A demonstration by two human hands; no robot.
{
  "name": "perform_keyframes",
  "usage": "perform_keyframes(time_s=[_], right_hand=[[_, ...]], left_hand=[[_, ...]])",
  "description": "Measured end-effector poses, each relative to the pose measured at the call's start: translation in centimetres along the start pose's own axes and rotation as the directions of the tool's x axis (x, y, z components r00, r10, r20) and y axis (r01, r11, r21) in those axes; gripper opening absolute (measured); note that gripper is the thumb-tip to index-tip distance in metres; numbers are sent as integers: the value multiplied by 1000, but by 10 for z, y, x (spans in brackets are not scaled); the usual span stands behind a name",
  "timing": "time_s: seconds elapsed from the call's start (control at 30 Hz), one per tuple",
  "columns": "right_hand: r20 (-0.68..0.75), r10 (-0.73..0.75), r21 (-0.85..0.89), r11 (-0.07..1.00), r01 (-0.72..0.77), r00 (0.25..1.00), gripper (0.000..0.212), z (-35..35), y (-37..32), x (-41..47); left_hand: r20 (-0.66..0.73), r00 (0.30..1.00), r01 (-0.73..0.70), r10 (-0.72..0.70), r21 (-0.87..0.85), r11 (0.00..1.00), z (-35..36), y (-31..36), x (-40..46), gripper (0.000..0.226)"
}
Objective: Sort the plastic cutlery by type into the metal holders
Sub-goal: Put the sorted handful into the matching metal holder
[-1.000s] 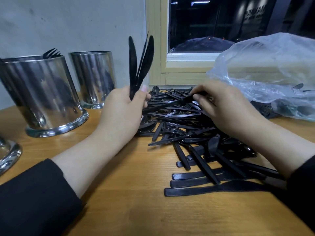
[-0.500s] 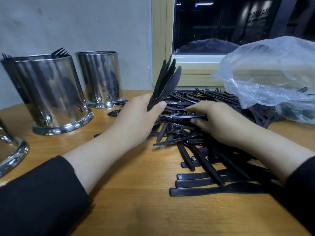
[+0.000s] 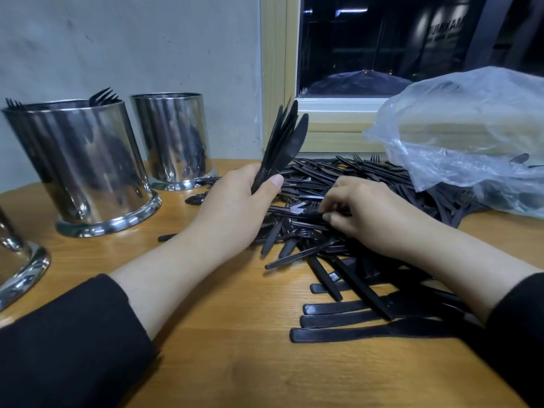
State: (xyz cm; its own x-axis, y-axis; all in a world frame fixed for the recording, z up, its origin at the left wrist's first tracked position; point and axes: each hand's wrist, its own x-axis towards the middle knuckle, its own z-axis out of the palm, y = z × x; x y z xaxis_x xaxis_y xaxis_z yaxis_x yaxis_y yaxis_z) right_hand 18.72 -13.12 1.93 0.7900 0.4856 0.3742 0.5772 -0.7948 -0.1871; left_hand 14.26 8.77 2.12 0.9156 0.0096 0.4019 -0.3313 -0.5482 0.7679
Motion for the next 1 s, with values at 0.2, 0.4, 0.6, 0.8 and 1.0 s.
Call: perform_keyframes(time_s=[0.2, 0.4, 0.6, 0.8, 1.0], right_hand=[[-301, -38, 273, 954, 124, 953, 6, -21, -15, -8], [-346, -107, 481, 833, 274, 932, 17, -22, -22, -16], [-261, -192, 355, 892, 279, 946, 22, -17, -19, -16], [-236, -320, 193, 910, 367, 918, 31, -14, -28, -15], [-221, -366, 217, 885, 411, 904, 29, -14, -36, -16]], left_hand=[[-70, 993, 74, -92, -228, 971, -5, 1, 1, 22], [-51, 974, 182, -223, -418, 890, -6, 7, -1, 35], [62, 963, 254, -262, -528, 810, -6, 5, 0, 37], [161, 951, 307, -264, -602, 738, 0, 4, -2, 37], [193, 952, 305, -236, -626, 718, 1, 9, -3, 23]])
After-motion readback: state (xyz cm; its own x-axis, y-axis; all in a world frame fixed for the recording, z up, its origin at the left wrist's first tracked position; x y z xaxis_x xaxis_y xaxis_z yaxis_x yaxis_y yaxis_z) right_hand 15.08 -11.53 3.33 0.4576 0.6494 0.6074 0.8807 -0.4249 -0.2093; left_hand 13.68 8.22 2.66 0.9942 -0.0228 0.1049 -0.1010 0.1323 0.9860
